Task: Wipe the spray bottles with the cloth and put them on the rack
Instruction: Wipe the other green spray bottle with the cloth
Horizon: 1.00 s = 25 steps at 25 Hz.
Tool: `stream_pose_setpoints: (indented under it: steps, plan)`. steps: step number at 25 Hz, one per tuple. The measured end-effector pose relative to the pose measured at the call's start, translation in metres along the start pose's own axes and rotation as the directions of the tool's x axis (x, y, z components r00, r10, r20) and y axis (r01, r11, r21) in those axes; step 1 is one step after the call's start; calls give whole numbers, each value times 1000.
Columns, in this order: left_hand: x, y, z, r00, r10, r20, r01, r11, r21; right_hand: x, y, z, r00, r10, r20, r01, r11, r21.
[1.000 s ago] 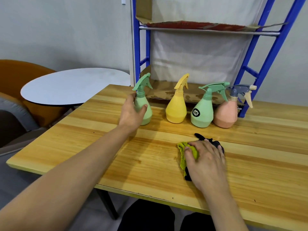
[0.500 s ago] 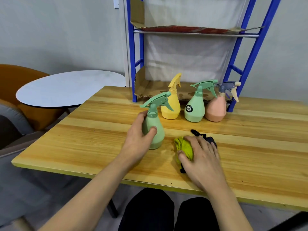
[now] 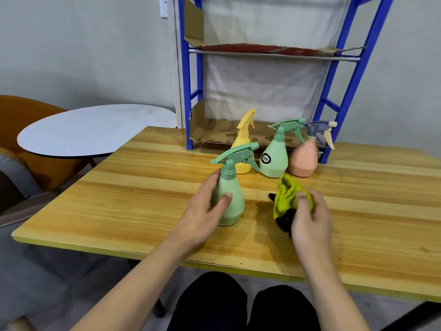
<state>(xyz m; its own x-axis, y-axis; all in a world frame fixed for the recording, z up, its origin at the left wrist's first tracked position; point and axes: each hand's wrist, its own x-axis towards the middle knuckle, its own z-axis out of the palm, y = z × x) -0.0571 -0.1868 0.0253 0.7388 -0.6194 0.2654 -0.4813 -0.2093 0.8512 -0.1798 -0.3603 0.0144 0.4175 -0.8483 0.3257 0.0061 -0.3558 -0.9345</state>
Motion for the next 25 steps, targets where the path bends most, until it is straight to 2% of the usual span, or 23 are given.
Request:
stream_pose_setpoints:
  steps: [2, 4, 8, 12, 14, 16, 17, 19, 21, 22, 23, 24, 25]
  plan:
    - [0, -7, 0, 999, 12, 30, -11, 1000, -22, 20, -22, 2, 988, 106, -110, -79, 972, 222]
    - [3, -13, 1, 999, 34, 34, -33, 999, -17, 36, -44, 13, 988, 68, -140, -21, 950, 312]
    - [7, -17, 8, 996, 89, 15, -89, 996, 4, 38, -78, 61, 993, -79, -92, 105, 940, 324]
    - [7, -18, 7, 992, 122, 30, -122, 992, 29, 28, -73, 94, 988, -74, -133, 120, 917, 381]
    - [8, -21, 7, 990, 135, 39, -136, 990, 32, 34, -65, 95, 979, -92, -182, 152, 924, 351]
    - [7, -21, 8, 988, 149, 32, -151, 988, 35, 42, -61, 92, 982, -87, -166, 139, 933, 333]
    - [7, -22, 9, 988, 150, 32, -152, 988, 35, 48, -59, 92, 992, -30, -123, 75, 925, 373]
    - [7, -22, 9, 989, 145, 43, -146, 989, 29, 60, -54, 94, 972, 232, 47, -223, 827, 516]
    - [7, -23, 10, 988, 145, 43, -147, 989, 35, 68, -50, 93, 857, 483, 179, -497, 684, 534]
    - [8, -23, 10, 988, 149, 41, -151, 988, 35, 68, -52, 90, 801, 558, 216, -577, 625, 526]
    - [8, -23, 10, 988, 149, 42, -150, 988, 32, 67, -55, 88, 785, 587, 198, -593, 618, 517]
    - [7, -23, 10, 988, 144, 45, -146, 989, 31, 64, -59, 84, 811, 566, 147, -547, 645, 533]
    - [6, -23, 10, 989, 140, 47, -141, 989, 32, 62, -61, 81, 874, 481, 73, -448, 735, 510]
